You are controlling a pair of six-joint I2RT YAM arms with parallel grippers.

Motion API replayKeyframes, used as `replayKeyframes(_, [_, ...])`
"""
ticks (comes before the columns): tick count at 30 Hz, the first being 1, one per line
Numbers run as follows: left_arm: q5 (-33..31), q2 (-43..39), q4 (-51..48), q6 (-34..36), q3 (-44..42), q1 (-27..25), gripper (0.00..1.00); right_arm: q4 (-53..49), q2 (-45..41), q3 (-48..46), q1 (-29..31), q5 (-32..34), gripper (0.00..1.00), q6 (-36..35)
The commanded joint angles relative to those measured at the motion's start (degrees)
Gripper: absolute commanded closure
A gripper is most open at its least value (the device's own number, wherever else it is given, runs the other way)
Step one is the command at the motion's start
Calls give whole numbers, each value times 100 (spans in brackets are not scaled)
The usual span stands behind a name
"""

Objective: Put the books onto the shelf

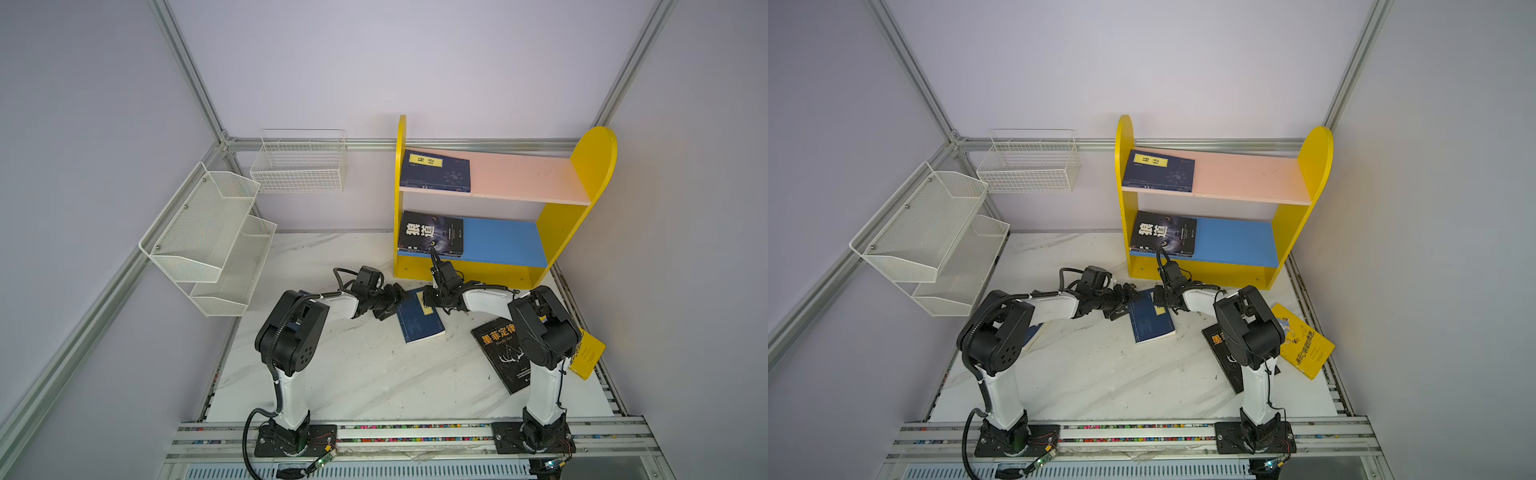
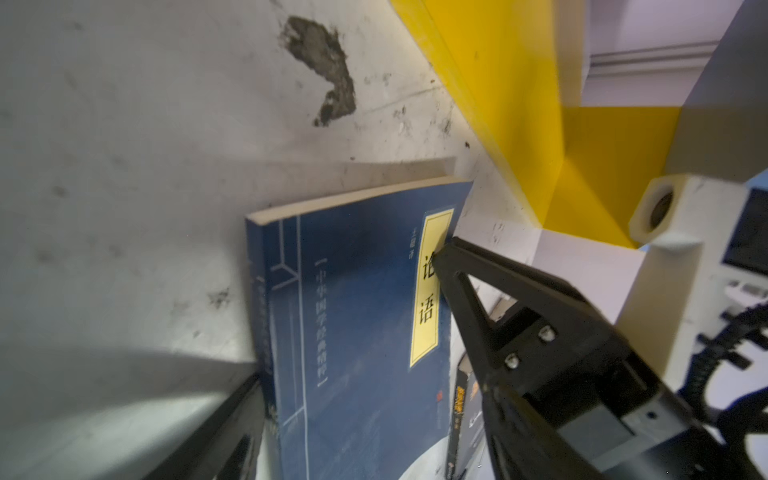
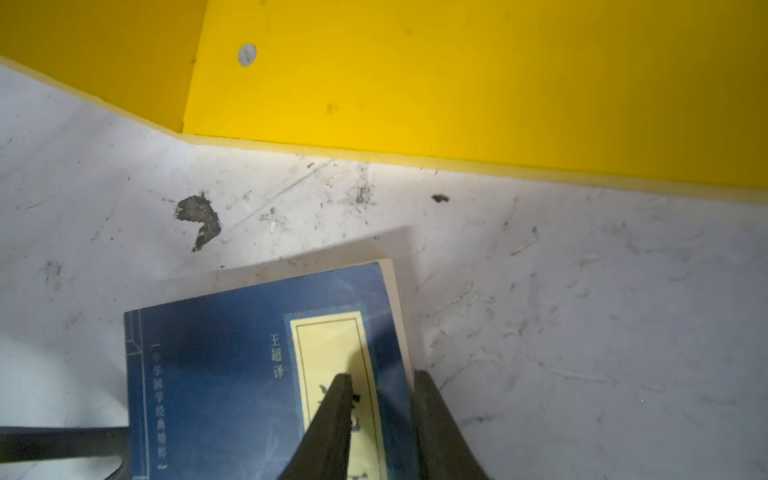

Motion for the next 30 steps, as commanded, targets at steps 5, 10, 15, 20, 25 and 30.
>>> replayKeyframes(5, [107,-84,2269,-740,-242,-71,27,-419,606,-266,195,-922,72,-443])
replayKeyframes(10, [138,-231,2870,-981,-267,-70,40,-421,679,-27,182,-1137,72,-566])
replayKeyframes(15, [-282,-351,2059,-859,-368,-87,58,-334,461,-24,100,-1453,72,-511])
replayKeyframes(20, [-421,-379,1617,-812,-366,-96,73,-238,224,-16,-1,-1722,72,-412])
replayKeyframes(25, [-537,-680,562,-245,-28,-113,87,-146,-163,-56,-135,-1937,69,-177])
replayKeyframes(30, [-175,-1259,-1582,1417,1182,-109,92,-148,-1130,62,-550,-2008,60,230])
